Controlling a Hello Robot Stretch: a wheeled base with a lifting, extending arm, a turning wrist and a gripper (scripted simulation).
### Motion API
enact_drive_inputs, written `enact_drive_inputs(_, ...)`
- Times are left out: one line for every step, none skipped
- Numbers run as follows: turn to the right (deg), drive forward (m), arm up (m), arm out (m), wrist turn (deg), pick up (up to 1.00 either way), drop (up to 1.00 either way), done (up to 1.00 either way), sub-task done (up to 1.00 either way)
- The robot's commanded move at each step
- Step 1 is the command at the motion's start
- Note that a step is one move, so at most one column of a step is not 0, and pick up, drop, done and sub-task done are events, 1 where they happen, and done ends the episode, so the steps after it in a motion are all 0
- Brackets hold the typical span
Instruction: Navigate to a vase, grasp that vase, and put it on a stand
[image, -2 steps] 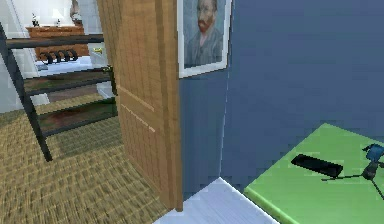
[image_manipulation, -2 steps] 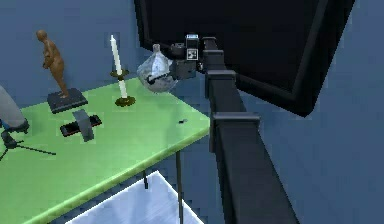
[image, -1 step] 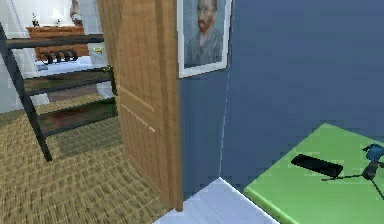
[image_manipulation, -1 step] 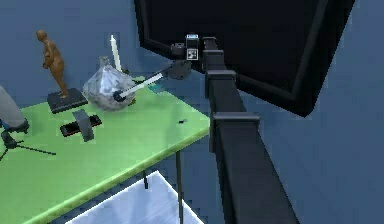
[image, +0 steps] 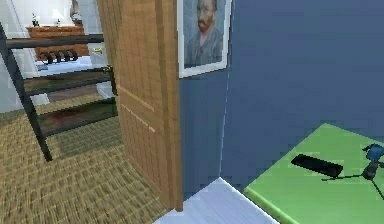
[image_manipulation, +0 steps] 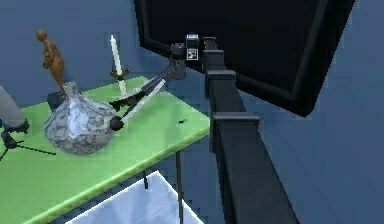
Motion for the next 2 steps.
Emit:
enact_drive_inputs(0.0,0.00,0.00,0.00,-15.0,0.00,0.00,0.00,0.00)
enact_drive_inputs(0.0,0.00,0.00,-0.46,0.0,0.00,0.00,0.00,0.00)
